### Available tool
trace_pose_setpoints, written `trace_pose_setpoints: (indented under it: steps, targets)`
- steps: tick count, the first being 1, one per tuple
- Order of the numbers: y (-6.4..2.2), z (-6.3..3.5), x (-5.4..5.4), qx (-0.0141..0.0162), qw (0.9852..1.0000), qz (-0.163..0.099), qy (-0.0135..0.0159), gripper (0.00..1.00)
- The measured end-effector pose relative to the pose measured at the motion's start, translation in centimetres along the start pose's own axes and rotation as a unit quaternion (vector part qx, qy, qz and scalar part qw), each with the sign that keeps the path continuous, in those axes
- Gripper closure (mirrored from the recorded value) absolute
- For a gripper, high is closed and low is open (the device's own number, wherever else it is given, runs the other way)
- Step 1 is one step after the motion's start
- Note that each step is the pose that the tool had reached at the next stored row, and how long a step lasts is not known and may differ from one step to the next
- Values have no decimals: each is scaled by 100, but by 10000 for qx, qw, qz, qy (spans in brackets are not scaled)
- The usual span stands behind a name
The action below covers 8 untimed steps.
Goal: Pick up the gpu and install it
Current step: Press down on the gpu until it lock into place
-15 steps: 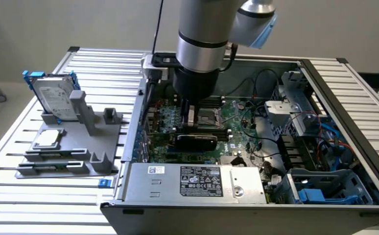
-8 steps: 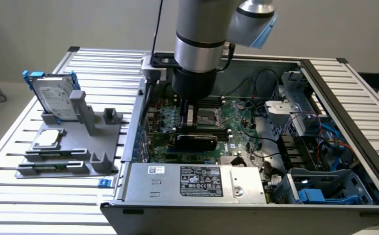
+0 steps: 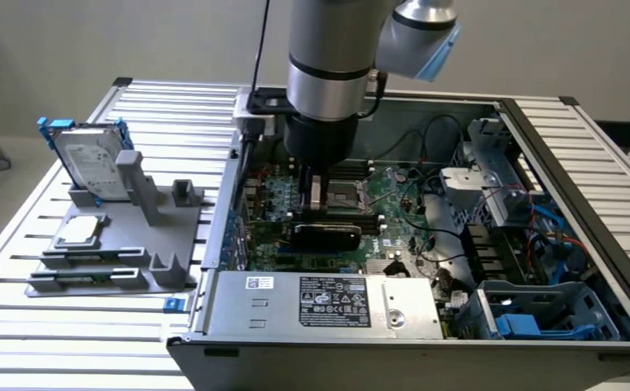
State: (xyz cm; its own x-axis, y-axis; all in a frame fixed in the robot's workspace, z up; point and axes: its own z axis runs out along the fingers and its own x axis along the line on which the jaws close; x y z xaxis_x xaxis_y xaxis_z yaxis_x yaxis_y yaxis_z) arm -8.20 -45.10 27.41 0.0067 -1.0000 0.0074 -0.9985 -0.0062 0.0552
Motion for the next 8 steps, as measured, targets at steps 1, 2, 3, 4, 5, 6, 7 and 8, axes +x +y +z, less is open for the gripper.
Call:
trace_pose_setpoints:
  steps: [1, 2, 3, 4, 5, 6, 7, 8]
  targets:
    - [2, 2, 0, 8, 10000, -16, 1, 89]
    - [4, 4, -1, 18, 10000, -33, 2, 89]
    - [6, 6, -1, 27, 10000, -49, 3, 89]
    - [8, 8, -1, 35, 10000, -66, 4, 89]
    - [10, 10, -2, 43, 10000, -81, 5, 89]
    - [11, 12, -2, 51, 9999, -96, 6, 89]
    - [13, 13, -3, 58, 9999, -112, 7, 89]
    - [15, 16, -4, 66, 9999, -126, 7, 89]
